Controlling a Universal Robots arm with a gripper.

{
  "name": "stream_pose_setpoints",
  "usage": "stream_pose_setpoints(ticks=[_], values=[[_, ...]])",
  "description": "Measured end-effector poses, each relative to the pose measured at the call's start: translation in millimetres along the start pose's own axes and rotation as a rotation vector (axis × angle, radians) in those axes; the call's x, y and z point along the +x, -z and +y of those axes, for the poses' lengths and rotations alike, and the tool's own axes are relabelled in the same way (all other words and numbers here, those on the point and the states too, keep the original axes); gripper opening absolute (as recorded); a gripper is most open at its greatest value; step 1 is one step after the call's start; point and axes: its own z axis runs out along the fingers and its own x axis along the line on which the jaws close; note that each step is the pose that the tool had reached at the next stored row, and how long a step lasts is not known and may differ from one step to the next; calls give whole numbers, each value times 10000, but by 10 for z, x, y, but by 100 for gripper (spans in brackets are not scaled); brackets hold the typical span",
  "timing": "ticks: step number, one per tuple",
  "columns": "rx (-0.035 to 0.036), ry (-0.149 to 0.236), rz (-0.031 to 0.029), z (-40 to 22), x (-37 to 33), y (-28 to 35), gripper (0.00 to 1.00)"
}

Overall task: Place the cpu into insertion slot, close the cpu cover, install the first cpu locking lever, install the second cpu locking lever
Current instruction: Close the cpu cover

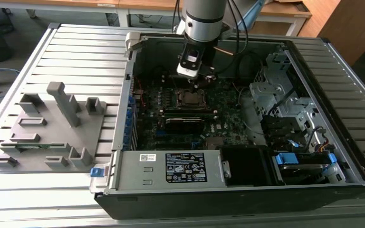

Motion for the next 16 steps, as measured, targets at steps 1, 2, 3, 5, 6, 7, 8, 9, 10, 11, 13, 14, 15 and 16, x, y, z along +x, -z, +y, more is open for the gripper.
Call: stream_pose_setpoints(ticks=[1, 2, 3, 5, 6, 7, 8, 9, 10, 11, 13, 14, 15, 16], values=[[-1, 80, 2, 0, 0, 0, 10], [-1, 161, 4, 0, 0, 0, 10], [-2, 245, 6, 0, 0, 0, 10], [-3, 417, 9, 0, 0, 0, 10], [-4, 505, 12, 0, 0, 0, 10], [-5, 601, 14, 0, 0, 0, 10], [-5, 690, 16, 0, 0, 0, 10], [-5, 778, 17, 0, 0, 0, 10], [-7, 866, 20, 0, 0, -1, 10], [-7, 952, 22, 0, 0, -1, 10], [-9, 1110, 25, 0, 0, -1, 10], [-9, 1190, 27, 0, 0, -1, 10], [-10, 1263, 28, 0, 0, -1, 10], [-10, 1335, 30, 0, 0, -1, 10]])
